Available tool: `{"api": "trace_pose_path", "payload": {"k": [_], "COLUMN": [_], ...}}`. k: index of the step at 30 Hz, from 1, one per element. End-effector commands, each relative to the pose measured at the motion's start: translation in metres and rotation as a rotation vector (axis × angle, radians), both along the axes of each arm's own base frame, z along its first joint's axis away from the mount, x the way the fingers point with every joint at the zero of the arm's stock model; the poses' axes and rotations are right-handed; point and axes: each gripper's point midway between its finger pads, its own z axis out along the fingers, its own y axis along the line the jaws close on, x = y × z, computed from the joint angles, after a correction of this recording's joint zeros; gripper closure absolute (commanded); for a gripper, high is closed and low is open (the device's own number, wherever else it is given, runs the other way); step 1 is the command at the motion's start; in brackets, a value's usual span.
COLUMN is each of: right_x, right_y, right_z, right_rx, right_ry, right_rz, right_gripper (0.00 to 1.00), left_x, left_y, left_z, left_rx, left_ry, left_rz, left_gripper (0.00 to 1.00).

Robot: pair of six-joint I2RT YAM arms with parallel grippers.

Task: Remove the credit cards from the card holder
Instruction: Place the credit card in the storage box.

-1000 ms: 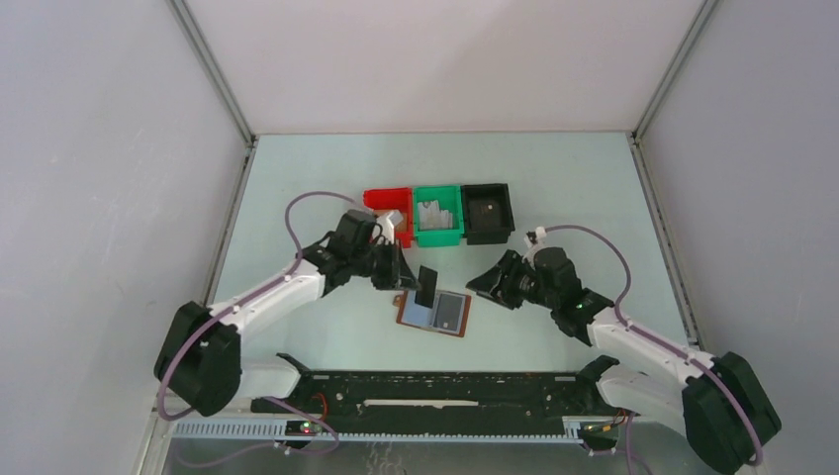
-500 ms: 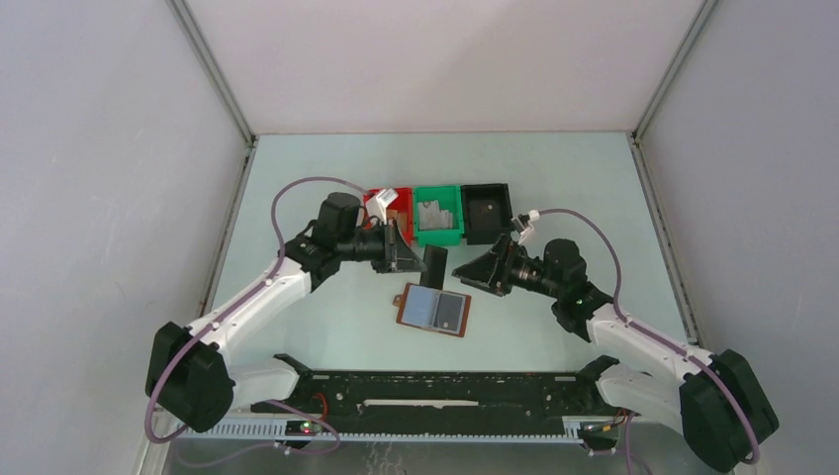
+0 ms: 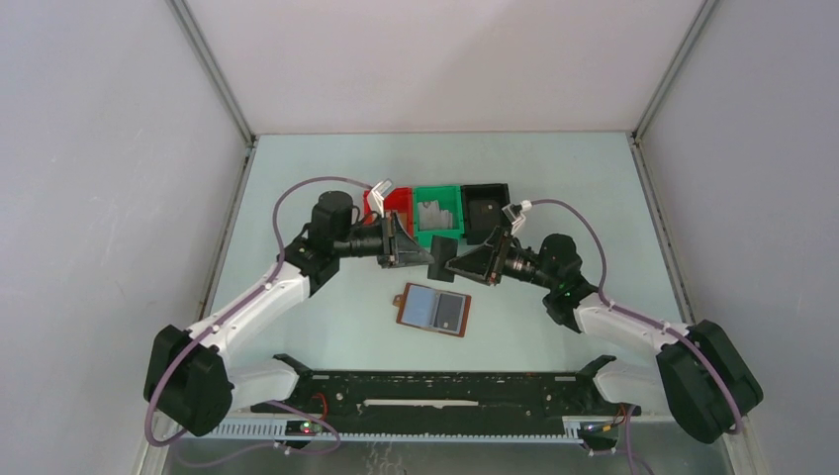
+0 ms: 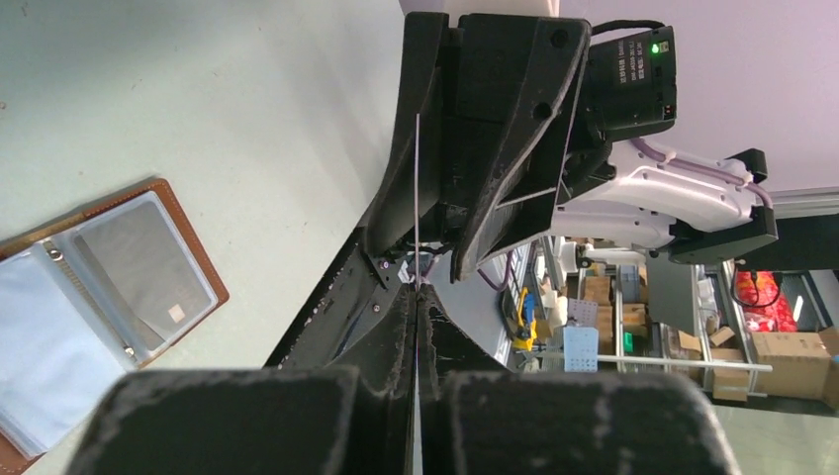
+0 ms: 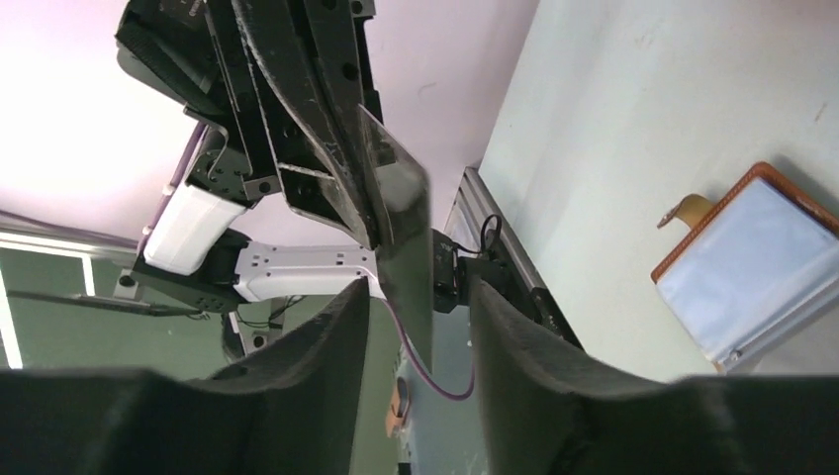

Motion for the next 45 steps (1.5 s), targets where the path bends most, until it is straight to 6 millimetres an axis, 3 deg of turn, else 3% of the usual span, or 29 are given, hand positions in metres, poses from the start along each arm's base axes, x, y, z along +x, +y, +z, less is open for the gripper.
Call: {"api": "trace_pose_path", "payload": {"k": [1,6,9,13,16,18,25,26,30,34,45], "right_x": [0.002,0.008,0.015,0.043,0.071,0.091,0.153,0.164,0.191,0.211,0.23], "right_y": [0.005,0.006,0.007,-0.009,-0.034,-0.05,-0.099,-0.101,-0.117,-0.122,-0.126], "right_z": [0.04,0.043,0.044,0.038,0.027,0.02,-0.012,-0.004,-0.017,-0.037,-0.096], "right_rx": [0.105,0.072,-0.01,-0.293,-0.527,-0.664,-1.23,-1.277,-1.498,-1.608,-1.739], "right_ry": [-0.097,-0.119,-0.134,-0.144,-0.091,-0.06,-0.001,-0.015,0.011,0.01,-0.001], "right_rz": [0.021,-0.025,-0.067,-0.184,-0.279,-0.324,-0.458,-0.48,-0.525,-0.524,-0.453], "right_gripper": [0.56,1.0,1.0,1.0,1.0,1.0,1.0,1.0,1.0,1.0,1.0], "left_x": [-0.005,-0.005,-0.003,0.007,0.015,0.02,0.023,0.022,0.016,0.012,0.005], "left_y": [-0.001,-0.001,-0.001,0.008,0.024,0.037,0.079,0.083,0.096,0.103,0.107], "left_z": [0.01,0.004,0.002,-0.01,-0.018,-0.023,-0.037,-0.038,-0.045,-0.048,-0.05], "left_rx": [-0.056,-0.053,-0.041,0.089,0.204,0.263,0.397,0.412,0.454,0.465,0.468], "left_ry": [-0.021,-0.003,-0.009,-0.007,-0.031,-0.036,-0.046,-0.05,-0.052,-0.051,-0.05], "left_rz": [-0.025,-0.028,-0.02,0.047,0.133,0.195,0.361,0.373,0.408,0.426,0.43], "left_gripper": [1.0,1.0,0.99,0.54,0.34,0.27,0.26,0.26,0.27,0.28,0.28]}}
